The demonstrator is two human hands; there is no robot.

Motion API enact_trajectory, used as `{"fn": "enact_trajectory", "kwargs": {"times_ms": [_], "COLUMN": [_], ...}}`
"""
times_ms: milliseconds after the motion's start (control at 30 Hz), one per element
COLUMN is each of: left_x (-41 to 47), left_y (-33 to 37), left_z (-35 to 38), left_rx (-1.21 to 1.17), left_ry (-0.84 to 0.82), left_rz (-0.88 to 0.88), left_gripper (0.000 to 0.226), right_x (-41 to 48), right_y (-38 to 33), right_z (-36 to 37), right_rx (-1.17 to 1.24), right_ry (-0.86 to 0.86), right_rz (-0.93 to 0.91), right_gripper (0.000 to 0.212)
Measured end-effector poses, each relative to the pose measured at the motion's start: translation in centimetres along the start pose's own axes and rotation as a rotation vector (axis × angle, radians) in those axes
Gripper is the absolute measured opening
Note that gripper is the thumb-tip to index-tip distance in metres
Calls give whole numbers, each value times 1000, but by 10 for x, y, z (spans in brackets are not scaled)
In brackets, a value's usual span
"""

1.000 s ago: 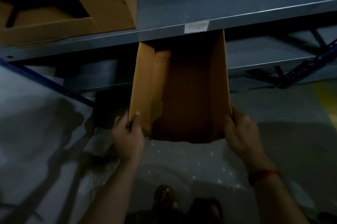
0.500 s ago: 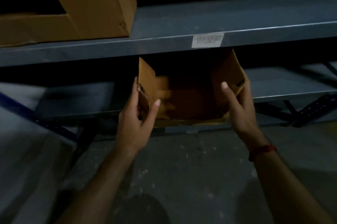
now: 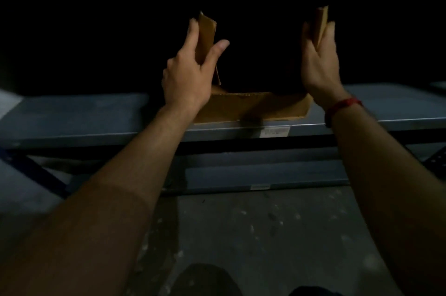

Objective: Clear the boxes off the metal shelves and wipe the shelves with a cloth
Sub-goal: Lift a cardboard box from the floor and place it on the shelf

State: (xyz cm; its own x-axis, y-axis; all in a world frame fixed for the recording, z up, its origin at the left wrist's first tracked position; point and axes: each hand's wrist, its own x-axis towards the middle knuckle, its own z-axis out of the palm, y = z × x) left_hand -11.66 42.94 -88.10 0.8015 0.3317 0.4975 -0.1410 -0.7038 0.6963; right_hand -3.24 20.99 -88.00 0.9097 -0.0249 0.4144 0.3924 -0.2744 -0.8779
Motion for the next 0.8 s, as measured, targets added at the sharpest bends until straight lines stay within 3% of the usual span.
{"fn": "enact_trajectory", "kwargs": {"times_ms": [233,400,467,533,633,700,800], "left_x": [9,11,1,-16,-36,-35,-35], "left_y": [2,-6,-4,0,8,12,12], "left_z": [-7,-8,-14,-20,-25,-25,-18], "left_rx": [-49,-131,-117,10,342,521,710], "left_ry": [-14,-16,-39,22,232,262,166], "left_rz": [-3,-56,-122,-76,239,372,334], "left_gripper": [47,57,66,78,81,80,84], "right_x": [17,13,-2,-28,-60,-59,-52], "right_y": [4,-7,-7,-7,-17,-24,-10], "right_z": [-2,-6,-7,-8,-10,-10,-4], "right_rx": [-25,44,-7,-147,-360,-485,-755], "right_ry": [-40,-61,6,167,361,385,245], "right_rz": [94,129,98,-36,-417,-600,-511], "right_gripper": [39,53,74,92,80,75,80]}}
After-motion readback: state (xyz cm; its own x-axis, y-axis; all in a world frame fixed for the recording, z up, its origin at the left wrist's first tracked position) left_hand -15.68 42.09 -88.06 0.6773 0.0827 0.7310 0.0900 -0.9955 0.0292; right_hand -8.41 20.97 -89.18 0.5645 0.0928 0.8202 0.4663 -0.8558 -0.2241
